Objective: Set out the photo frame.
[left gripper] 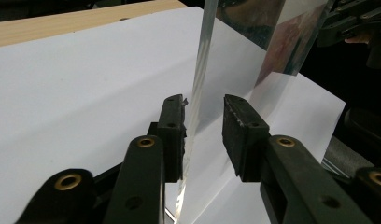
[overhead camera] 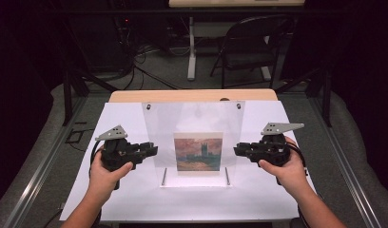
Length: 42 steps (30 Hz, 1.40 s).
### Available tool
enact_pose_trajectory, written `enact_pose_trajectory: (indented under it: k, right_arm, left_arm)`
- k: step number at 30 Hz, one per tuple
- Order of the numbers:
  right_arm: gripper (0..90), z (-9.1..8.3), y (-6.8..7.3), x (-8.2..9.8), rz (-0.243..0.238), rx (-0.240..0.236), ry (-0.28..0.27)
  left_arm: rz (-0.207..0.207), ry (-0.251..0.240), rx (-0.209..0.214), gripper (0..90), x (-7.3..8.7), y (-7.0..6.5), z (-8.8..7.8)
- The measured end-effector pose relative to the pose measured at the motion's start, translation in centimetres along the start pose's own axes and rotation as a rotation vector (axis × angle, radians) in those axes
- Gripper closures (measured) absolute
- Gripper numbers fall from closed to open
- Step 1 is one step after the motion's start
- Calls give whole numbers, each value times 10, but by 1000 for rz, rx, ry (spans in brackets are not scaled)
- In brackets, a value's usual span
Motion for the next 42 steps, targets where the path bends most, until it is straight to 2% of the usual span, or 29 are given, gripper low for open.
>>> enact_pose_trajectory:
  k: [4, 13, 22, 29, 33, 37, 41, 42]
  right_arm:
    - [677, 0, 1, 1, -4, -2, 2]
    - [520, -2, 0, 2, -8, 2, -16]
    - [469, -5, -1, 2, -7, 13, -24]
    - [462, -18, -4, 7, 23, 32, -58]
    - [460, -30, -8, 15, 32, 66, -83]
    - [460, -39, -15, 21, 47, 103, -97]
    - [460, -44, -21, 30, 66, 136, -87]
    - [459, -44, -23, 33, 62, 149, -88]
  left_arm:
    - [10, 0, -4, 574, 1, -1, 0]
    - [19, 12, -27, 423, 0, -1, -1]
    - [33, 3, -49, 394, 1, 0, -11]
    - [27, -34, -90, 395, 4, 2, -29]
    - [14, -56, -102, 395, 10, 5, -39]
    - [15, -57, -152, 396, 19, 12, -46]
    - [11, -55, -226, 396, 34, 24, -49]
    - [-3, -55, -237, 396, 40, 29, -49]
Point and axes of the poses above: each handheld gripper's, and its own axes: z roughly forward along the jaws, x roughly out of its underside, y roughly to its left, the point moved 4 cm from there along z, roughly forward along the jaws, and after that the axes turned 10 degrees about -y, right-handed, at the moved point
